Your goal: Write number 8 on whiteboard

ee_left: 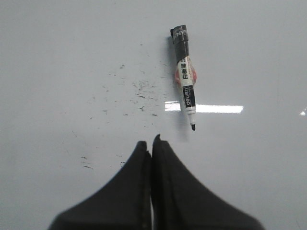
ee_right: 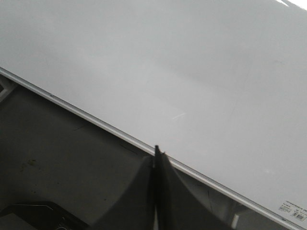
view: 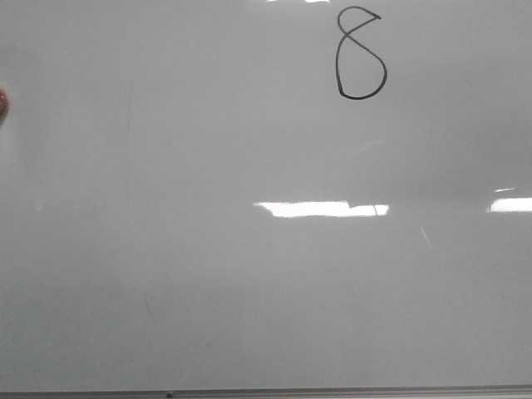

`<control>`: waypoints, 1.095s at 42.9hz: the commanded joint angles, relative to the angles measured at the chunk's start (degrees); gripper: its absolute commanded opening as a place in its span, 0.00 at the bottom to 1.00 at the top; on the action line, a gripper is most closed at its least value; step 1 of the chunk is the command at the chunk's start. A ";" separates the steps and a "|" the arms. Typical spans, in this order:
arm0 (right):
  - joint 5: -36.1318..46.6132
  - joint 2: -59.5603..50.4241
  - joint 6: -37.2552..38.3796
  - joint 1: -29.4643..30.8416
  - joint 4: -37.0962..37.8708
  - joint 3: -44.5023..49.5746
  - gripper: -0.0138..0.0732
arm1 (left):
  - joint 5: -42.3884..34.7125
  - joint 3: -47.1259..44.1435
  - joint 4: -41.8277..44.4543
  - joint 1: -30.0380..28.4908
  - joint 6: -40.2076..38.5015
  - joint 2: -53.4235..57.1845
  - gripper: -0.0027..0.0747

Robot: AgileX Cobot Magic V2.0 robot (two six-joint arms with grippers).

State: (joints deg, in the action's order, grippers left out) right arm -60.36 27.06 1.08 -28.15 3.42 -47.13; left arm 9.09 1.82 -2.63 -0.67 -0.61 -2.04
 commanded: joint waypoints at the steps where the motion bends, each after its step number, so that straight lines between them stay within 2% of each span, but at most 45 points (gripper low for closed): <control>1: 3.40 0.27 0.05 0.38 0.33 -1.12 0.08 | -9.09 -1.82 -0.95 -0.14 -0.14 1.96 0.01; 3: 3.40 0.27 0.05 0.38 0.33 -1.12 0.08 | -10.78 -2.96 -0.95 -0.14 -0.14 3.01 0.01; 47: 3.40 0.27 0.05 0.38 0.33 -1.12 0.08 | -10.87 -2.97 -0.45 -0.51 -0.03 3.25 0.01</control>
State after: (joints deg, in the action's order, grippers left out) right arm -60.46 27.06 1.08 -28.15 3.42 -47.01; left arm 2.97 -0.45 -3.00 -1.04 -0.61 0.33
